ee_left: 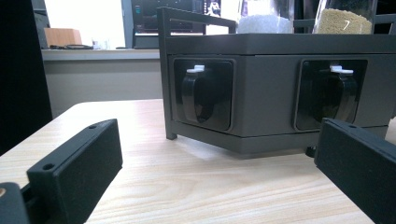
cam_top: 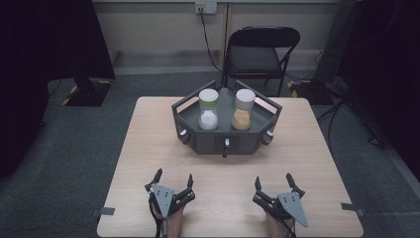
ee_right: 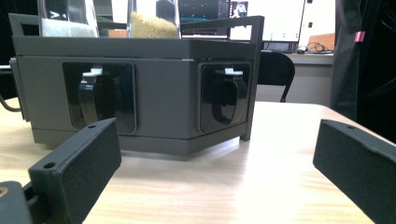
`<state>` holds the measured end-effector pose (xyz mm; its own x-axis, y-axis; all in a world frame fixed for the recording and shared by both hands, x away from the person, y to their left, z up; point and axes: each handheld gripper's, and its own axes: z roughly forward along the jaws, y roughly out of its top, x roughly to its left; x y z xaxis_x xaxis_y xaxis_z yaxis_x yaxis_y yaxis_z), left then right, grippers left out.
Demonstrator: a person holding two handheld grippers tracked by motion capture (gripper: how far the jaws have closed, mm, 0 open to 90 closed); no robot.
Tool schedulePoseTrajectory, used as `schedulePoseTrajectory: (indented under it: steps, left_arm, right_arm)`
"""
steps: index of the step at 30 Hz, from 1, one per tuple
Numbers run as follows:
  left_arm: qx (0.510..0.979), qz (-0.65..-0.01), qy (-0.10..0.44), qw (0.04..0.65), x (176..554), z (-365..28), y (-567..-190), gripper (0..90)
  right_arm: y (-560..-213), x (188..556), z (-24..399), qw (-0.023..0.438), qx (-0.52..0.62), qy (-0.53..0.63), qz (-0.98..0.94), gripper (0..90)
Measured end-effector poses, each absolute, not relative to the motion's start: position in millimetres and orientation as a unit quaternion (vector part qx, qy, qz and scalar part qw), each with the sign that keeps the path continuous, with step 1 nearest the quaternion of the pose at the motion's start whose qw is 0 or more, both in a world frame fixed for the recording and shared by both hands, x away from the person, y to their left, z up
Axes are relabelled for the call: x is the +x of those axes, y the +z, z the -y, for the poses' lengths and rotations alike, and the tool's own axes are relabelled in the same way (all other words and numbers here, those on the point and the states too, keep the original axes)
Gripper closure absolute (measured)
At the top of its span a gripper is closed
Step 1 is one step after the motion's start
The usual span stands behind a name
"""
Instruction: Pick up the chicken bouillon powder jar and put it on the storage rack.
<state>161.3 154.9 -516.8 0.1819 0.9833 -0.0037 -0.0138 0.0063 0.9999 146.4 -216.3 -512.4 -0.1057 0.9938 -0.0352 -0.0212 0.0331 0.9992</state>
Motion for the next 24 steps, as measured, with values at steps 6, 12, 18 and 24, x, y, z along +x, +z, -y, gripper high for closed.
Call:
schedulePoseTrajectory:
  steps: [6,12,18,24]
  left_arm:
    - [0.538,-0.450,0.455,0.549,161.2,-155.1,-517.2,0.2]
    - [0.537,-0.450,0.455,0.550,161.0,-155.4,-517.5,0.2]
    - [0.538,-0.450,0.455,0.549,161.1,-155.1,-517.3,0.2]
    - [0.538,-0.450,0.455,0.549,161.1,-155.1,-517.1,0.2]
  right_arm:
    - [-513.1,145.1,213.7,0.492,0.458,0.516,-0.532,0.0]
    - [-515.3,144.5,216.6,0.486,0.465,0.526,-0.520,0.0]
    - [-515.4,144.5,217.5,0.485,0.464,0.527,-0.521,0.1]
    - [-515.4,144.5,217.4,0.485,0.464,0.527,-0.521,0.0]
